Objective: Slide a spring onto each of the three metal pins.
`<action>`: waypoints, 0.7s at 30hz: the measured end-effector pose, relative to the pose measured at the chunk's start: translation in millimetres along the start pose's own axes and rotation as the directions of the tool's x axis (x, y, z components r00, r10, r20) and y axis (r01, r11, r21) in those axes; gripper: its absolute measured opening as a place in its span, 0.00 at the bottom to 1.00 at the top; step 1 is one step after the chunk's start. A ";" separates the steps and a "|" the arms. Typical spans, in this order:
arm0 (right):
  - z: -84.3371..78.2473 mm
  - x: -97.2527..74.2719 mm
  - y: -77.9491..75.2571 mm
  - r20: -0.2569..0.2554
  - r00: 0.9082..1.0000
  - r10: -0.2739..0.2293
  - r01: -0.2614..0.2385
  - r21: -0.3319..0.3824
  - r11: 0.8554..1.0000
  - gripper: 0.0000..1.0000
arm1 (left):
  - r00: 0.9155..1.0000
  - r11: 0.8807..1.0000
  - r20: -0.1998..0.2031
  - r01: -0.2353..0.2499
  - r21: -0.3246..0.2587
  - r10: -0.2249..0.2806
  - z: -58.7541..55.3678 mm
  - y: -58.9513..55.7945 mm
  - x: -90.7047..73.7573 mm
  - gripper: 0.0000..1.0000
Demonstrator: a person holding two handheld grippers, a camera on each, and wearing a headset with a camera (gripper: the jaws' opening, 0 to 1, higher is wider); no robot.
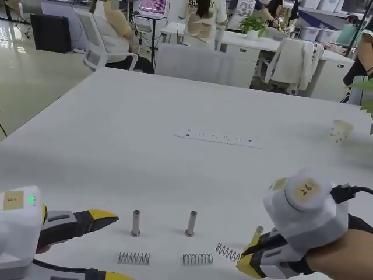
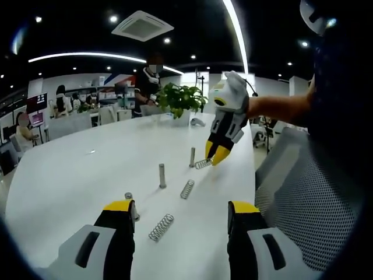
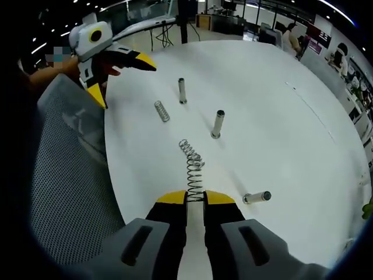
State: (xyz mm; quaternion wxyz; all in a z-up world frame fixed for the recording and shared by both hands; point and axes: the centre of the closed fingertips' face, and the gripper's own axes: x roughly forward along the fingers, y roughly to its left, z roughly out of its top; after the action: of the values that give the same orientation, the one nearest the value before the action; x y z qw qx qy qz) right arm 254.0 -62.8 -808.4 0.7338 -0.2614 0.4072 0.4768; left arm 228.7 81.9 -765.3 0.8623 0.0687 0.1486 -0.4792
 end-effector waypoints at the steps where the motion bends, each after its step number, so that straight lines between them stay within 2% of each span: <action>1: 1.5 -0.2 1.4 0.001 1.000 0.005 -0.005 -0.007 1.000 0.08 | 1.000 1.000 0.001 0.006 -0.001 -0.006 0.5 -0.9 0.9 0.59; 11: 22.4 0.3 18.1 0.005 0.999 0.052 -0.051 -0.090 0.995 0.08 | 0.998 0.998 -0.007 0.063 0.012 -0.062 3.5 -10.9 11.9 0.53; 21: 39.6 2.0 29.3 0.001 0.997 0.079 -0.078 -0.155 0.985 0.08 | 0.995 0.994 -0.021 0.100 0.034 -0.100 7.5 -13.3 16.9 0.49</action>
State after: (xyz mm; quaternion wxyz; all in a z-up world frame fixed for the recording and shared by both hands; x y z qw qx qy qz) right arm 241.5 -19.2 -788.9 0.6936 -0.2996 0.3763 0.5363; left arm 227.3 59.3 -763.3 0.8344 0.0810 0.1519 -0.5235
